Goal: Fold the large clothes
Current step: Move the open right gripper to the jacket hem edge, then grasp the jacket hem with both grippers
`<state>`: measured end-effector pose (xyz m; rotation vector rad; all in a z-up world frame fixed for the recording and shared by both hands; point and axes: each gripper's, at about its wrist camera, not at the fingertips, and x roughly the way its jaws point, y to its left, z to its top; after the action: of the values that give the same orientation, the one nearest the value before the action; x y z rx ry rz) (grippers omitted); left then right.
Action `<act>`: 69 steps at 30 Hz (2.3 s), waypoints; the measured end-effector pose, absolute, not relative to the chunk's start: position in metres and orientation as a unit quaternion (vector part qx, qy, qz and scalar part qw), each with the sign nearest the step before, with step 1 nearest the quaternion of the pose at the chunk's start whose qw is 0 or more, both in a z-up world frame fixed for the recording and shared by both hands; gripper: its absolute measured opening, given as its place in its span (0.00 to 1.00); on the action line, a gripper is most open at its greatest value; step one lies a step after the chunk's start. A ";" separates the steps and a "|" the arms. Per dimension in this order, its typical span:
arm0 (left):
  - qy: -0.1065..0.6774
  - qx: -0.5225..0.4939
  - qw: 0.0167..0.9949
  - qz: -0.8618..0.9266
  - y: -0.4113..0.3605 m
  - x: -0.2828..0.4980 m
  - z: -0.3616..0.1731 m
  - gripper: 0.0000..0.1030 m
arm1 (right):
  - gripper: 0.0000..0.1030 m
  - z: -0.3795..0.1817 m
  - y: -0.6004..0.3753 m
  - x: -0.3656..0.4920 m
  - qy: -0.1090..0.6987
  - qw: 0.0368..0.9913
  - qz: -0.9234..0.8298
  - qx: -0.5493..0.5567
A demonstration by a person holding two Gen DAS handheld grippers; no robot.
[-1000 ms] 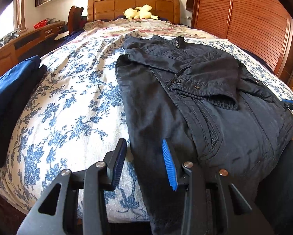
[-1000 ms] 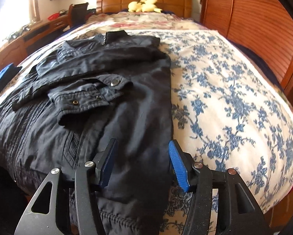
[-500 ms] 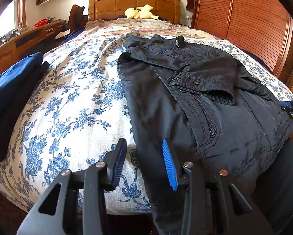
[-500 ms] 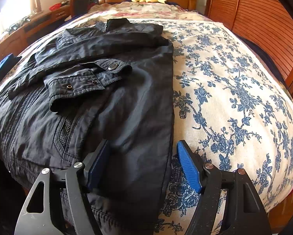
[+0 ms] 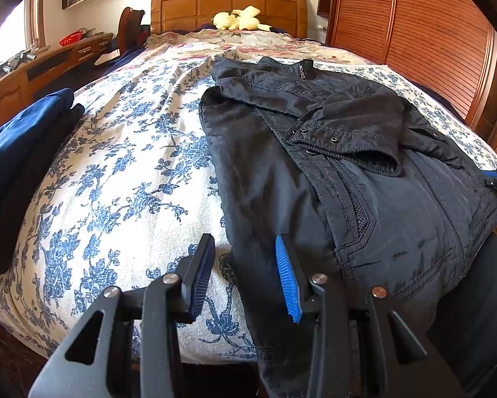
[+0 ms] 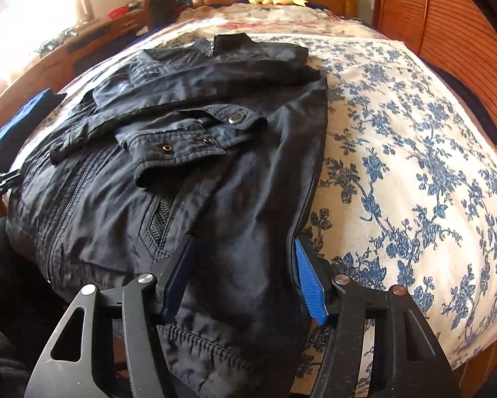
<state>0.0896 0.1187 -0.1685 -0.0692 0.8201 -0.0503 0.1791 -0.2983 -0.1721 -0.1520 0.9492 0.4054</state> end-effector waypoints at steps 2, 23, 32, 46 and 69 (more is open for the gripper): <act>0.400 -0.034 0.915 -0.022 0.118 0.090 -0.169 0.35 | 0.59 -0.174 -0.299 0.178 0.455 0.867 0.193 -0.071; 0.426 -0.049 0.903 -0.036 0.104 0.063 -0.176 0.35 | 0.60 -0.186 -0.301 0.179 0.455 0.865 0.194 -0.080; 0.424 -0.085 0.900 -0.045 0.109 0.055 -0.177 0.27 | 0.44 -0.175 -0.302 0.175 0.434 0.873 0.219 -0.051; 0.374 -0.082 0.921 -0.063 0.111 0.051 -0.135 0.03 | 0.05 -0.161 -0.297 0.174 0.407 0.883 0.224 -0.070; 0.219 -0.055 0.971 -0.079 0.137 0.024 0.039 0.03 | 0.02 0.016 -0.277 0.122 0.230 0.934 0.271 -0.041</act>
<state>0.0238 0.1372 0.0391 -0.1107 0.4431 -0.1589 0.1223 -0.2765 0.0158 -0.0837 0.4702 0.5534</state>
